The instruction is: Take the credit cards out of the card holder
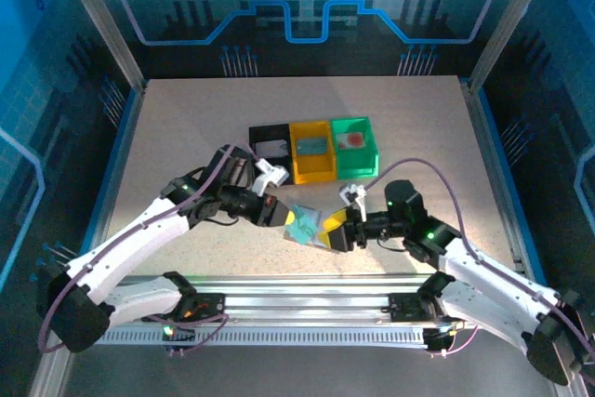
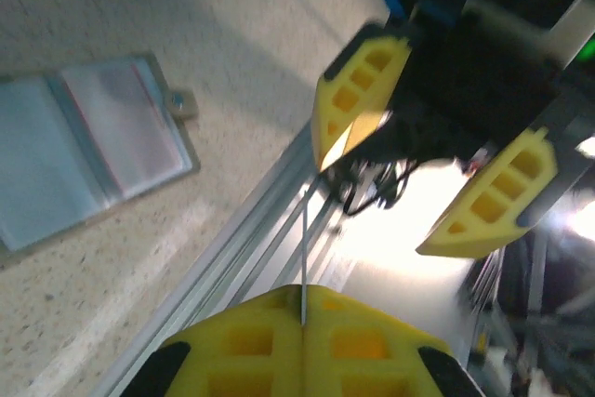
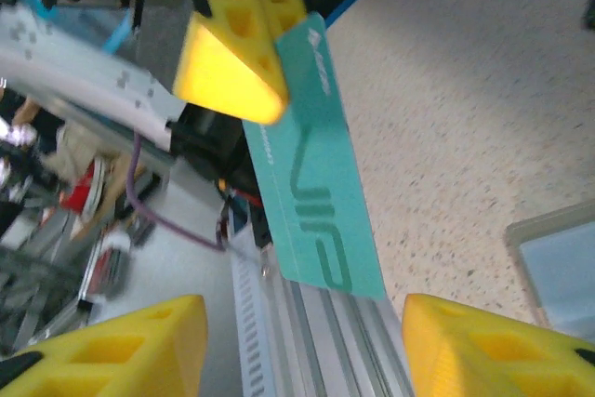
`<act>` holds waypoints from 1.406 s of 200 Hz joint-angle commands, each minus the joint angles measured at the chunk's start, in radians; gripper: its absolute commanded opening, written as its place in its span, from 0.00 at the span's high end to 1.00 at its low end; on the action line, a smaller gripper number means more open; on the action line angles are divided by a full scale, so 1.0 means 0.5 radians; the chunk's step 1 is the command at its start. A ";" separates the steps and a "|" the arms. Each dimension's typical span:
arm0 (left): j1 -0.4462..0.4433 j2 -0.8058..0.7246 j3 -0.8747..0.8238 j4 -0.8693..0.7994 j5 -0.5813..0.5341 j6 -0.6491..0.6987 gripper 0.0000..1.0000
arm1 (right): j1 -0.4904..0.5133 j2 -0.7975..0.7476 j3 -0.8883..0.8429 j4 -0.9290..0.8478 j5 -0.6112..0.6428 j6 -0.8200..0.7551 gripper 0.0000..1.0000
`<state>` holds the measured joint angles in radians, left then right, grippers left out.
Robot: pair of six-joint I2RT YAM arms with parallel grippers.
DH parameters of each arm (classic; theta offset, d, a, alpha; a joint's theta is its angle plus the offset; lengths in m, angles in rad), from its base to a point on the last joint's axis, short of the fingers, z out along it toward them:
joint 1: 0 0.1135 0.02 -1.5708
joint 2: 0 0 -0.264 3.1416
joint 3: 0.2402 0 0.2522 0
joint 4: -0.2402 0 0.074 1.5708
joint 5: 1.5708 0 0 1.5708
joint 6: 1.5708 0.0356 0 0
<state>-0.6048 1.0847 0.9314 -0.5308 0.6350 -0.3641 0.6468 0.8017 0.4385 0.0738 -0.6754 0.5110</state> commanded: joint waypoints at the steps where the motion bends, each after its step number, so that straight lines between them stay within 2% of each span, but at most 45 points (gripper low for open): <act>1: 0.008 -0.123 -0.116 0.408 -0.142 -0.478 1.00 | -0.018 -0.088 -0.180 0.332 0.079 0.286 0.38; 17: 0.007 -0.221 -0.267 0.679 -0.188 -0.704 1.00 | -0.015 -0.107 -0.297 0.680 0.125 0.495 0.38; 41: -0.004 -0.328 -0.417 0.876 -0.241 -0.868 1.00 | -0.007 -0.099 -0.409 1.013 0.237 0.665 0.38; 75: -0.034 -0.464 -0.606 1.048 -0.303 -1.008 1.00 | 0.027 -0.012 -0.415 1.191 0.364 0.739 0.39; 124: -0.105 -0.552 -0.734 1.228 -0.397 -1.110 1.00 | 0.082 0.239 -0.382 1.470 0.375 0.838 0.43; 152: -0.119 -0.543 -0.733 1.246 -0.407 -1.119 1.00 | 0.115 0.292 -0.365 1.524 0.374 0.841 0.49; 197: -0.125 -0.522 -0.737 1.270 -0.420 -1.120 1.00 | 0.154 0.294 -0.330 1.524 0.384 0.805 0.66; 281: -0.126 -0.461 -0.725 1.304 -0.403 -1.120 1.00 | 0.165 0.305 -0.264 1.541 0.359 0.769 0.76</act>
<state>-0.6613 0.8448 0.5713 0.0986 0.4370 -0.9184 0.7136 0.9497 0.2687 0.7864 -0.4969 0.9230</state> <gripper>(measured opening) 0.045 0.243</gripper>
